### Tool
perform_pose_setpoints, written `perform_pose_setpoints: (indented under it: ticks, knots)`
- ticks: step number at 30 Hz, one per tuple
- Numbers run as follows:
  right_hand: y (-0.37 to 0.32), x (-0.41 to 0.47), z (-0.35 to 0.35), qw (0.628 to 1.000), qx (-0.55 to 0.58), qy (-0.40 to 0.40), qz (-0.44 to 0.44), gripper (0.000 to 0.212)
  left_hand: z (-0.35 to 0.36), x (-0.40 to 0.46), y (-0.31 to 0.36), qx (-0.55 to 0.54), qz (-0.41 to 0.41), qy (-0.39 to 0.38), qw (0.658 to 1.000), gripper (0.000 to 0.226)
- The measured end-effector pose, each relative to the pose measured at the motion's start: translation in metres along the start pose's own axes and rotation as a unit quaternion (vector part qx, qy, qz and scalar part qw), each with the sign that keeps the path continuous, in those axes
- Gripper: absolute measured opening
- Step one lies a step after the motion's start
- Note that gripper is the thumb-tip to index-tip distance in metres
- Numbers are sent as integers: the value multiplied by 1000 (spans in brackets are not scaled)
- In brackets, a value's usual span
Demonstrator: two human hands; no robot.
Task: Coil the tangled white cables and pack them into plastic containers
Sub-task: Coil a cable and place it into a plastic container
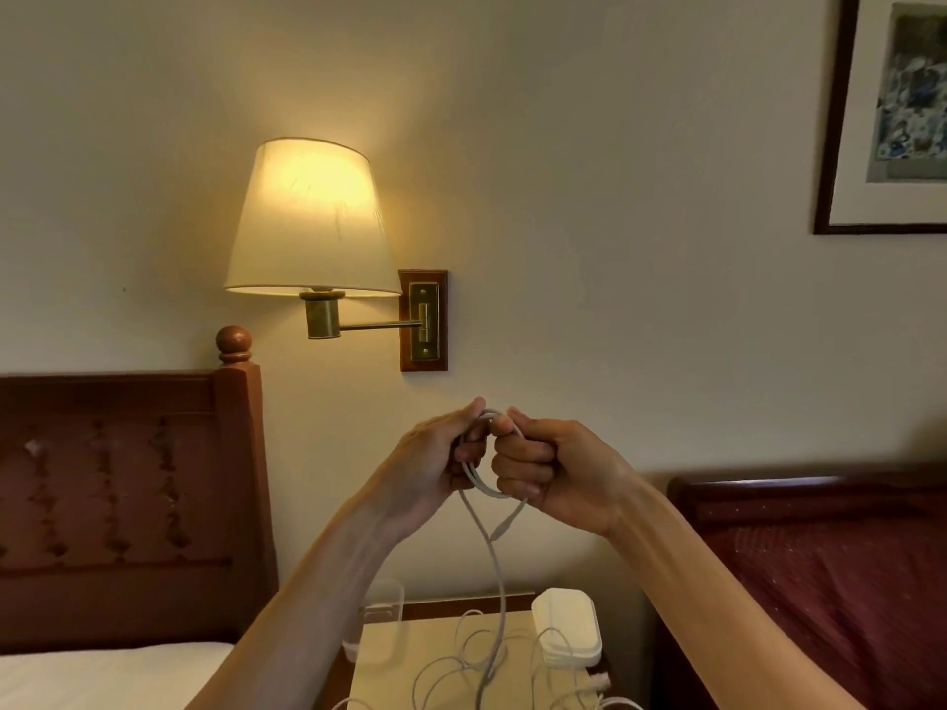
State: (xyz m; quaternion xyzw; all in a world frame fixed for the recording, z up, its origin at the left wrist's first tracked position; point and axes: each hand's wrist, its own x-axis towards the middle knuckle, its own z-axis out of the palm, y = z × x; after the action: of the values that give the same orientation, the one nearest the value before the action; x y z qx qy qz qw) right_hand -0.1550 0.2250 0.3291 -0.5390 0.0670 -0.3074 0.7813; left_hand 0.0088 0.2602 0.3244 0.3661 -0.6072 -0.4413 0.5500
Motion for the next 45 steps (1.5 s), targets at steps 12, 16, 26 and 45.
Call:
perform_pose_setpoints:
  ticks: [12,16,26,45]
  knots:
    - [-32,-14,-13,992,52,108,-36,35,-66,-4,-67,320,192,63,926,23]
    - [-42,-12,-19,986,6,150,-71,35,-89,-10,-83,428,193,99,877,25]
    - [-2,8,-1,874,-416,224,-117,38,-8,-16,6,507,324,-81,794,27]
    - [-3,10,1,933,-326,151,-30,41,-7,-3,-15,72,11,-32,997,39]
